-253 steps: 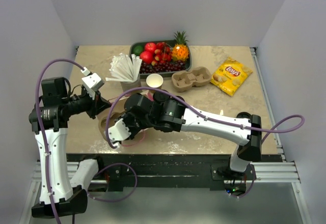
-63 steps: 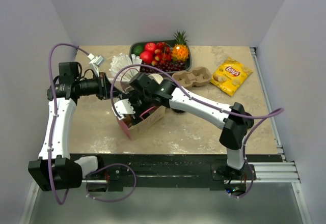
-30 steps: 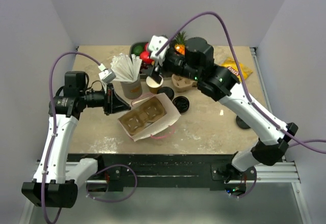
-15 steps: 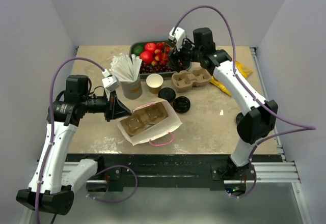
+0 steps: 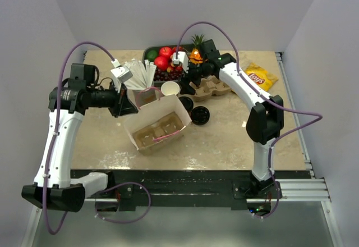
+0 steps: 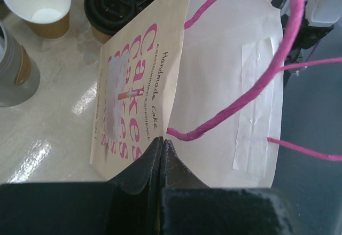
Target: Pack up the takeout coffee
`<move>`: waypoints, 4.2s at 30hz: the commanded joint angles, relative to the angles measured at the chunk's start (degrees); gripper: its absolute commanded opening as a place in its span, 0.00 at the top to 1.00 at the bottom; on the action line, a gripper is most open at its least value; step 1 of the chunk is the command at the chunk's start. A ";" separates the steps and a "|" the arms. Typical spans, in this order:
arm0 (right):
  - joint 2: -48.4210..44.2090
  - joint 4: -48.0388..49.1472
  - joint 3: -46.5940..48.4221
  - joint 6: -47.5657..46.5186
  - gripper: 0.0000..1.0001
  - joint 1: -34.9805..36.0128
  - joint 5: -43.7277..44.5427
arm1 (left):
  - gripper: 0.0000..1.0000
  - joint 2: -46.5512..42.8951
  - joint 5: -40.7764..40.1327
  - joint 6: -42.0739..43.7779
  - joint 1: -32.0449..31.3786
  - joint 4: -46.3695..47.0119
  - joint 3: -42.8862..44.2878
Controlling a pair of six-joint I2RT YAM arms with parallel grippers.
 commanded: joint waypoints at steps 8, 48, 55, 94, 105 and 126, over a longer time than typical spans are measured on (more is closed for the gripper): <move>0.27 -8.44 0.70 -9.45 0.18 0.11 -5.34 | 1.00 4.65 -10.57 13.14 6.78 -6.22 2.26; 3.88 -15.50 0.44 -25.89 0.22 4.50 0.02 | 1.00 2.71 -7.76 10.42 8.53 -1.30 -5.83; 3.43 -15.58 -2.02 -26.06 0.21 5.65 1.60 | 1.00 2.45 -7.50 10.51 8.53 -0.95 -6.27; -22.58 -3.89 15.29 5.31 0.45 14.34 7.58 | 1.00 -12.23 5.77 -9.26 5.99 15.57 -13.65; -29.35 -5.47 17.14 9.97 0.45 16.02 6.97 | 1.00 -11.96 6.30 -15.15 5.98 19.79 -15.50; -29.17 -14.79 4.49 -3.38 0.48 26.12 10.12 | 1.00 -12.58 8.93 -23.59 5.90 25.41 -18.22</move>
